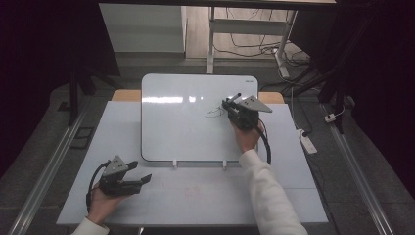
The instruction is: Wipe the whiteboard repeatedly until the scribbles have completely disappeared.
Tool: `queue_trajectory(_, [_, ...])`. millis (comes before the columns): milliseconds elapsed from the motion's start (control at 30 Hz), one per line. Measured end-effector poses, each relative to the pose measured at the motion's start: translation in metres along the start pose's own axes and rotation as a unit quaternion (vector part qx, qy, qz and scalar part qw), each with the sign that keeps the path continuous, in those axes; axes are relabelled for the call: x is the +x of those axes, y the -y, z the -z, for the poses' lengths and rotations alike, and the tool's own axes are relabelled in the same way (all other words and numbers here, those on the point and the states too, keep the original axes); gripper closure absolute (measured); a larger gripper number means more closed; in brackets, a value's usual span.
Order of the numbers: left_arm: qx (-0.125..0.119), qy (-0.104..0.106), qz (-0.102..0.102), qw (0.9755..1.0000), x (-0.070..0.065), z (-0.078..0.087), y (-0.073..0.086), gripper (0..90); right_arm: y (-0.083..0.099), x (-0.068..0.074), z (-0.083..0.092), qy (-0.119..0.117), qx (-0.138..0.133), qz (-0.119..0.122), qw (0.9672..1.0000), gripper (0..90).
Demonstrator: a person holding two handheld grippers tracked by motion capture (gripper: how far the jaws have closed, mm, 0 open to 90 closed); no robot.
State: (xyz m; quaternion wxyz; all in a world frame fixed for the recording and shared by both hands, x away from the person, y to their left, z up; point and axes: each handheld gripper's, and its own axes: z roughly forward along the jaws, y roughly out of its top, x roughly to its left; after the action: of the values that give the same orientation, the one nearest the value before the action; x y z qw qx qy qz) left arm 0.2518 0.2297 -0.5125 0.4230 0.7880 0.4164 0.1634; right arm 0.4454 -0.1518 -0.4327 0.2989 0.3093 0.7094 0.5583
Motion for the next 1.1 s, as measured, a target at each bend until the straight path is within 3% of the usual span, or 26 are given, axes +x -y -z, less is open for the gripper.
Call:
queue_trajectory(33, [0.001, 0.001, 0.0, 1.0, 0.0, -0.001, 0.0, 26.6, 0.003, 0.007, -0.001, -0.018, 0.008, 0.015, 0.9997, 77.7])
queue_trajectory(100, [0.001, 0.001, -0.001, 1.0, -0.001, 0.0, 0.0, 26.6, 0.004, 0.014, -0.001, -0.022, 0.02, 0.055, 0.998, 77.7])
queue_trajectory(133, [0.001, 0.0, -0.002, 1.0, -0.001, 0.0, 0.0, 26.6, 0.003, 0.009, 0.0, -0.02, 0.016, 0.047, 0.9985, 77.7])
queue_trajectory(200, [-0.001, 0.0, -0.003, 1.0, -0.002, 0.001, 0.0, 26.6, 0.0, -0.005, 0.003, 0.011, -0.005, 0.007, 0.9999, 77.8])
queue_trajectory(267, [-0.001, 0.0, -0.003, 1.0, -0.002, 0.0, -0.001, 26.6, -0.001, -0.01, 0.001, 0.013, -0.014, -0.014, 0.9997, 77.8])
queue_trajectory(300, [-0.001, 0.0, -0.003, 1.0, -0.002, 0.0, -0.001, 26.6, 0.0, -0.006, -0.001, 0.008, -0.011, -0.009, 0.9999, 77.7])
queue_trajectory(367, [0.001, 0.0, -0.003, 1.0, -0.002, -0.001, -0.001, 26.6, 0.004, 0.01, -0.007, -0.028, -0.001, 0.008, 0.9996, 77.7])
queue_trajectory(433, [0.0, 0.0, -0.002, 1.0, -0.002, 0.0, -0.001, 26.6, 0.005, 0.019, -0.01, -0.032, 0.003, 0.032, 0.999, 77.8])
queue_trajectory(467, [-0.002, 0.0, -0.002, 1.0, -0.002, 0.001, -0.001, 26.6, 0.004, 0.015, -0.009, -0.035, 0.002, 0.022, 0.9991, 77.8])
queue_trajectory(533, [-0.002, 0.0, -0.002, 1.0, -0.002, 0.001, -0.001, 26.6, 0.002, 0.003, -0.006, -0.005, -0.015, -0.013, 0.9998, 77.8])
queue_trajectory(600, [-0.004, 0.001, -0.002, 1.0, -0.002, 0.001, -0.001, 26.6, 0.002, -0.002, -0.005, 0.002, -0.025, -0.032, 0.9992, 77.8])
queue_trajectory(633, [-0.003, 0.001, -0.002, 1.0, -0.002, 0.001, -0.001, 26.6, 0.003, 0.003, -0.006, 0.002, -0.022, -0.026, 0.9994, 77.8])
queue_trajectory(700, [-0.002, 0.002, -0.002, 1.0, -0.001, 0.0, -0.001, 26.6, 0.007, 0.018, -0.009, -0.031, -0.005, -0.005, 0.9995, 77.8])
queue_trajectory(767, [-0.003, 0.001, -0.003, 1.0, -0.002, 0.001, -0.001, 26.6, 0.008, 0.026, -0.011, -0.036, 0.002, 0.034, 0.9988, 77.8])
queue_trajectory(800, [-0.003, 0.001, -0.003, 1.0, -0.003, 0.002, -0.001, 26.6, 0.006, 0.021, -0.01, -0.04, 0.001, 0.025, 0.9989, 77.8])
queue_trajectory(867, [-0.005, 0.001, -0.004, 1.0, -0.004, 0.002, -0.001, 26.6, 0.004, 0.006, -0.005, -0.007, -0.014, -0.014, 0.9998, 77.8])
queue_trajectory(900, [-0.005, 0.001, -0.004, 1.0, -0.004, 0.002, -0.002, 26.6, 0.004, 0.001, -0.004, -0.007, -0.021, -0.03, 0.9993, 77.8])
queue_trajectory(933, [-0.005, 0.001, -0.005, 1.0, -0.004, 0.001, -0.003, 26.6, 0.005, 0.003, -0.005, -0.005, -0.022, -0.029, 0.9993, 77.8])
queue_trajectory(967, [-0.004, 0.001, -0.005, 1.0, -0.004, 0.0, -0.003, 26.6, 0.005, 0.01, -0.007, -0.014, -0.014, -0.017, 0.9997, 77.8])
queue_trajectory(1033, [-0.002, 0.001, -0.006, 1.0, -0.005, -0.001, -0.003, 26.6, 0.009, 0.031, -0.014, -0.058, 0.006, 0.023, 0.998, 77.8])
queue_trajectory(1067, [-0.002, 0.001, -0.007, 1.0, -0.005, -0.001, -0.003, 26.6, 0.01, 0.04, -0.017, -0.068, 0.017, 0.052, 0.9962, 77.8])
queue_trajectory(1100, [-0.002, 0.001, -0.007, 1.0, -0.005, 0.0, -0.003, 26.6, 0.009, 0.043, -0.017, -0.066, 0.02, 0.064, 0.9956, 77.8])
